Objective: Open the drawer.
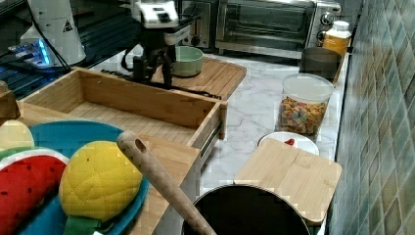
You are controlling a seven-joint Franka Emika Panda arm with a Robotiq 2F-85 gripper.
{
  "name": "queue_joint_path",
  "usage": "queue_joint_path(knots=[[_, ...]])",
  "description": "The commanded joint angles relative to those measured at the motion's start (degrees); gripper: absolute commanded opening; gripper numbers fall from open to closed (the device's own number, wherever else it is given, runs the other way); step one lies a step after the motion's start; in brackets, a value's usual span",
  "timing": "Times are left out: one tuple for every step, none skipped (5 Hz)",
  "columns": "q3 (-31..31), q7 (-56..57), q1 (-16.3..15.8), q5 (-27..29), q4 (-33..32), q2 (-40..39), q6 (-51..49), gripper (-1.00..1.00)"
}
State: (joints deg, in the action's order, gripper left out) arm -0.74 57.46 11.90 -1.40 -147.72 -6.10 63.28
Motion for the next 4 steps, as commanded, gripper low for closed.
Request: queue_joint_path(knots=[[6.12, -10.47, -8.9, -2.3, -1.67, 3.33, 6.64, 1.0], [7.29, -9.48, -9.32, -0.49, -1.63, 5.19, 4.68, 1.0], [7.24, -9.5, -9.37, -0.49, -1.66, 5.19, 4.69, 1.0], [7.39, -9.5, -9.22, -0.49, -1.65, 5.19, 4.7, 1.0]])
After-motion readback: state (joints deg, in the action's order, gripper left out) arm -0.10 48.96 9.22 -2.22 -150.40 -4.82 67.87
